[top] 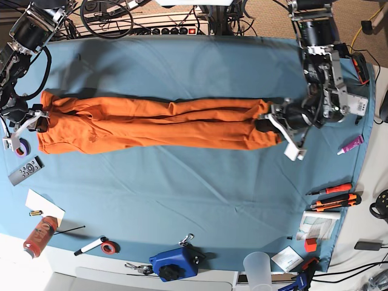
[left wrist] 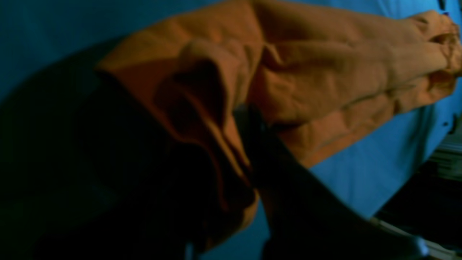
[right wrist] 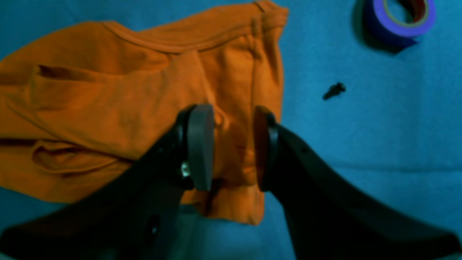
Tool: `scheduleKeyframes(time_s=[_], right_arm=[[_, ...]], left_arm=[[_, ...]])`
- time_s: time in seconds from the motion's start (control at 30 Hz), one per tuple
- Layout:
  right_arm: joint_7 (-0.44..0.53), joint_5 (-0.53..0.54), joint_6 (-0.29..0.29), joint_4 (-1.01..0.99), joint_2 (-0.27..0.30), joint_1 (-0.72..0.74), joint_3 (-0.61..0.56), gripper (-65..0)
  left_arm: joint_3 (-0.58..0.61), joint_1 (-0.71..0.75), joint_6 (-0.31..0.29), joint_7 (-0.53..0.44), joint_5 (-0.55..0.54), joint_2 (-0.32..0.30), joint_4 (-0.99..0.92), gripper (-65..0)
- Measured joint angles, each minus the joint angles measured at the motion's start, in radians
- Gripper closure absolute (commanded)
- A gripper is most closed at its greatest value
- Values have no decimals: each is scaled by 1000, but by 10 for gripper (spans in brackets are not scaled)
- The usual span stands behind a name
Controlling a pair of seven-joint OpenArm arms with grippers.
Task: Layout the t-shirt on the table in an organized manner, then fold the t-shirt properly
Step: 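Fold the strip end over with the left gripper toward the right gripper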
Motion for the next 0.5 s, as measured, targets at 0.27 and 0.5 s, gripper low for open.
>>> scheduleKeyframes(time_s=[0.27, 0.5], right_arm=[[15, 68, 0, 0, 0, 0, 0, -192], [23, 72, 0, 0, -1, 0, 0, -192]], left_arm=[[-9, -5, 1, -3, 42, -181, -2, 0], [6, 14, 3, 42, 97, -204, 154, 0]])
